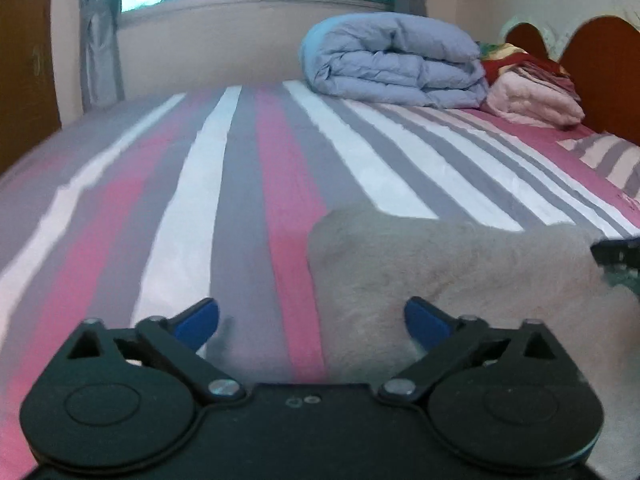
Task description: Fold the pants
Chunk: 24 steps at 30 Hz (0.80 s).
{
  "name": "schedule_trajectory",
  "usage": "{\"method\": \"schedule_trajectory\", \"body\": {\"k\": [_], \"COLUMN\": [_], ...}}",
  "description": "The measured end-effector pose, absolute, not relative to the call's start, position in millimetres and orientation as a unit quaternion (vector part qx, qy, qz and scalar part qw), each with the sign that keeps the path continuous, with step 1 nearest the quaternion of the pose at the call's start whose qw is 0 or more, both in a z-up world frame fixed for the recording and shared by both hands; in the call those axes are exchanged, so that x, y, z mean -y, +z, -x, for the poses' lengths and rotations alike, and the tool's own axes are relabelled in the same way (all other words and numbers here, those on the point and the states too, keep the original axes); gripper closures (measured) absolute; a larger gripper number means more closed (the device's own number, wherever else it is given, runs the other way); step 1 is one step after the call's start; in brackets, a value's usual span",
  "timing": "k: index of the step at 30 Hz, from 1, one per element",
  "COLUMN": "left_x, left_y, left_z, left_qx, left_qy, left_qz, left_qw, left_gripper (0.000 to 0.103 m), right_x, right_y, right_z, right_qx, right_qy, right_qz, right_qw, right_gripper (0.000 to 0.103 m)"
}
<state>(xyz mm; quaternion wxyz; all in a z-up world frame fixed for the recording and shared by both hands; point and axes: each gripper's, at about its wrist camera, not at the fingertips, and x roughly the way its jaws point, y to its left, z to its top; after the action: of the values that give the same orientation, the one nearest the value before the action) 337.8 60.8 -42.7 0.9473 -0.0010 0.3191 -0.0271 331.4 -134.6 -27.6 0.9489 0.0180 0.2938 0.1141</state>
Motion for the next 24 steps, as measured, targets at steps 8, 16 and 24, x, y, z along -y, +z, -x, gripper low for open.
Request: {"method": "schedule_trajectory", "body": {"k": [8,16,24], "left_x": [-76,-98,-115], "left_y": [-30,-37,-54], "left_z": [-318,-277,-285], "left_qx": [-0.295,-0.327,-0.379], "left_qy": [-0.024,-0.106,-0.161], "left_qz": [0.018,0.095,0.187], "left_qw": [0.955,0.934,0.892], "left_gripper": [0.013,0.018,0.025], "right_x": [155,230,268], "right_y": [-16,-23,-53], "right_z": [-302,-272,-277], "right_qx": [-0.215,-0.250,-0.349], "right_qy": [0.127,0.143,0.186], "right_qz": [-0.053,-0.206,-0.338], "right_qw": [0.967,0.935,0.854], "right_gripper": [0.076,0.020,0.020]}}
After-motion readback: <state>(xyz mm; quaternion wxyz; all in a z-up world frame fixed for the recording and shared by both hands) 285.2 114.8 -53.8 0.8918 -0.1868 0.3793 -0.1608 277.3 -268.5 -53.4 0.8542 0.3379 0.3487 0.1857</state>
